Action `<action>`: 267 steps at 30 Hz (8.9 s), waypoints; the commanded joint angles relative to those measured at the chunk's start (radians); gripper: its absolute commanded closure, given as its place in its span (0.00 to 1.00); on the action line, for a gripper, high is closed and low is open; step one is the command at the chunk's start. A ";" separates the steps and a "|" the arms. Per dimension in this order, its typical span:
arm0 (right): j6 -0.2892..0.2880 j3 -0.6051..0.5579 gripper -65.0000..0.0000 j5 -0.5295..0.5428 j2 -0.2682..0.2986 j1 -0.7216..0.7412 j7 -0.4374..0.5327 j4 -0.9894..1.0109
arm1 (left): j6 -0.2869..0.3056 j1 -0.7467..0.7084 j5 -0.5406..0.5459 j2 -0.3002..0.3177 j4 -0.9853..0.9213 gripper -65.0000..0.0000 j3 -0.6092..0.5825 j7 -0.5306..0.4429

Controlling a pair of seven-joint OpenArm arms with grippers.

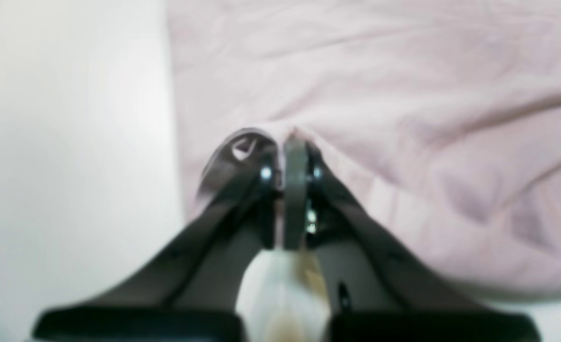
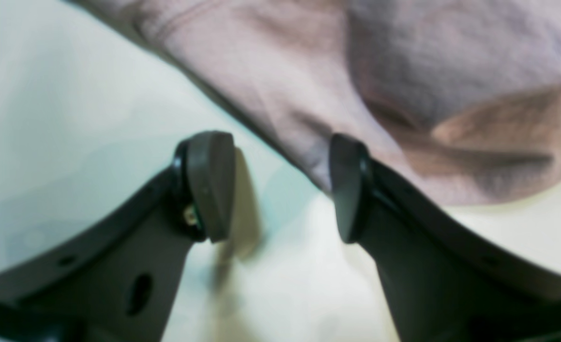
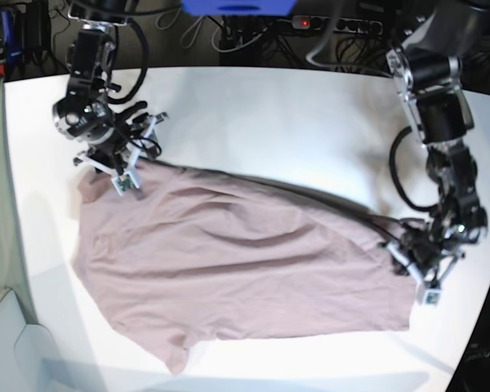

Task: Layout the t-shirt on the table in an organized manner, then fold the t-shirt properly
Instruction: 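Release the left gripper and move it along the shirt's side edge, then grasp the shirt's side edge with the left gripper, then pull the side edge outward with the left gripper to flatten the shirt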

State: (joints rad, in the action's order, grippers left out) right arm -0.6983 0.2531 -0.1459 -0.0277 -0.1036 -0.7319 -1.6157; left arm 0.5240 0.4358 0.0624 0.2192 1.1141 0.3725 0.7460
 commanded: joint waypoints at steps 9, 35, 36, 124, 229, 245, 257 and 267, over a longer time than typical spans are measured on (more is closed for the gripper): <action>0.000 0.001 0.50 -0.008 0.005 0.006 -0.005 -0.011 | -0.005 0.254 -0.077 0.016 -0.432 0.99 -0.048 -0.162; 0.000 -0.051 0.50 -0.005 -0.002 -0.077 -0.007 -0.314 | 0.174 0.169 -0.060 0.027 -0.154 0.78 0.115 0.136; 0.000 -0.057 0.50 -0.005 -0.002 -0.083 -0.007 -0.314 | 0.174 0.125 -0.062 0.009 -0.058 0.81 0.113 0.183; 0.000 -0.019 0.50 -0.008 -0.002 -0.106 -0.007 -0.308 | -0.089 0.110 -0.085 -0.042 -0.380 0.23 0.053 -0.477; 0.000 -0.019 0.50 -0.008 -0.001 -0.097 -0.007 -0.308 | -0.084 0.226 -0.092 0.027 -0.638 0.65 -0.178 -0.589; 0.000 -0.019 0.50 -0.008 -0.001 -0.100 -0.007 -0.308 | -0.095 0.128 -0.091 0.032 -0.354 0.77 -0.169 -0.495; 0.000 -0.019 0.50 -0.008 -0.001 -0.103 -0.007 -0.308 | -0.097 0.128 -0.091 0.041 -0.366 0.50 -0.168 -0.487; 0.000 -0.019 0.50 -0.008 -0.001 -0.104 -0.007 -0.308 | -0.097 0.174 -0.092 0.039 -0.546 0.50 -0.175 -0.579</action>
State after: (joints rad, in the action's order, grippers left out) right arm -0.6987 0.2329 -0.1680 -0.0307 -0.2142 -0.7586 -1.9064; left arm 0.4297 0.5789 -0.0391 0.2489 0.5560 0.1974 0.1944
